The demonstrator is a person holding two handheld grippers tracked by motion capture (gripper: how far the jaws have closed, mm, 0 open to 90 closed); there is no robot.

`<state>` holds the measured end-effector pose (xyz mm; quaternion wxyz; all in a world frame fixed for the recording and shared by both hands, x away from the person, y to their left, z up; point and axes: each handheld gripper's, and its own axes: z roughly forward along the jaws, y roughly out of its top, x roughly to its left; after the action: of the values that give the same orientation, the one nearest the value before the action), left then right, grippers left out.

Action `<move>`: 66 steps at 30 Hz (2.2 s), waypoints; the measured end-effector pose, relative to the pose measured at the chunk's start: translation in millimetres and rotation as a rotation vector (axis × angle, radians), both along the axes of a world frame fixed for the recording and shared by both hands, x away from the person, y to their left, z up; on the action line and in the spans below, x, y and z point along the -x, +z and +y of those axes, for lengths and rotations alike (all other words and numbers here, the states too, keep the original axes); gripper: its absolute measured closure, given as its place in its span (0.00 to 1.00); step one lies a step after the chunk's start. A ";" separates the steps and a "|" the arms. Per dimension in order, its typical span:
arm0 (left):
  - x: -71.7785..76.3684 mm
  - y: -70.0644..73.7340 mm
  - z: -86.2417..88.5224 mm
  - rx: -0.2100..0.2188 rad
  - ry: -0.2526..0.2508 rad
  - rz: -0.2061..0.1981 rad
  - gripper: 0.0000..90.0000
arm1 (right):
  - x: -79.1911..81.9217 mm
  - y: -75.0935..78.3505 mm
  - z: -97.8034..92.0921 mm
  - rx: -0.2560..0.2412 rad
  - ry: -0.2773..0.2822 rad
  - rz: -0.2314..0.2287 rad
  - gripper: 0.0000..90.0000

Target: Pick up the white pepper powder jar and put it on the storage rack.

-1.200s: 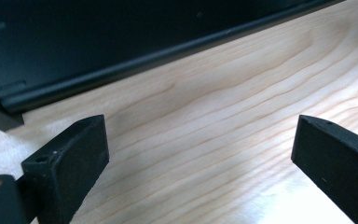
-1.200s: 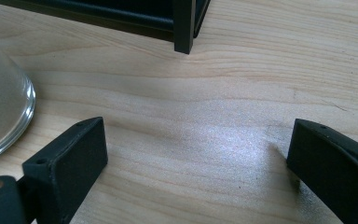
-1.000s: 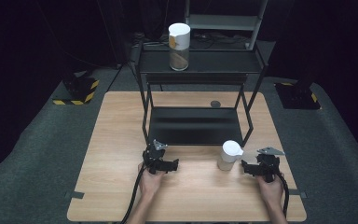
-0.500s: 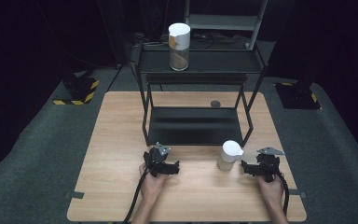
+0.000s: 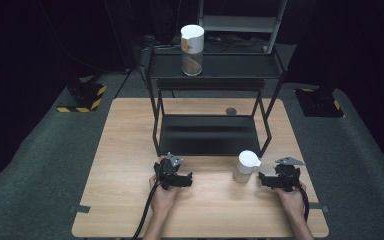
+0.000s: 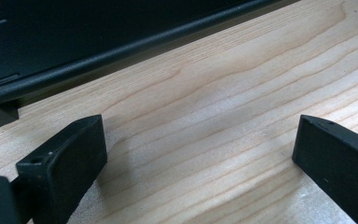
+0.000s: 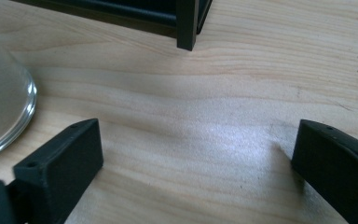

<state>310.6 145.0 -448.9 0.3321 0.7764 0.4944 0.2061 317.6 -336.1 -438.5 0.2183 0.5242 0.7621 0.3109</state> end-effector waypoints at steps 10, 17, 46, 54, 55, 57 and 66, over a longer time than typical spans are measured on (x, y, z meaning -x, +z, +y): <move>0.0 0.0 0.0 0.000 0.000 0.000 0.03 | 12.9 7.0 -22.0 -0.068 0.158 -0.010 0.04; 0.0 0.0 0.1 0.001 0.000 0.000 0.03 | 23.8 6.7 -15.4 -0.067 0.252 -0.022 0.04; 0.0 0.0 0.3 0.001 0.000 0.001 0.03 | 8.2 6.6 11.8 -0.190 0.345 -0.093 0.16; 0.0 0.0 0.3 0.001 0.000 0.000 0.03 | 9.0 7.7 18.5 -0.189 0.340 -0.118 0.22; 0.1 0.0 0.3 0.001 0.000 0.000 0.03 | 9.5 7.5 19.4 -0.194 0.336 -0.121 0.23; 0.0 0.0 0.3 0.001 0.000 0.000 0.03 | 9.8 7.9 20.3 -0.193 0.334 -0.121 0.23; 0.1 0.0 0.3 0.001 0.000 0.000 0.03 | 10.7 6.4 23.0 -0.179 0.327 -0.145 0.29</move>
<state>310.6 145.3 -448.9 0.3325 0.7763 0.4945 0.2056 306.9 -313.2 -432.1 0.1717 0.3869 0.7886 0.4460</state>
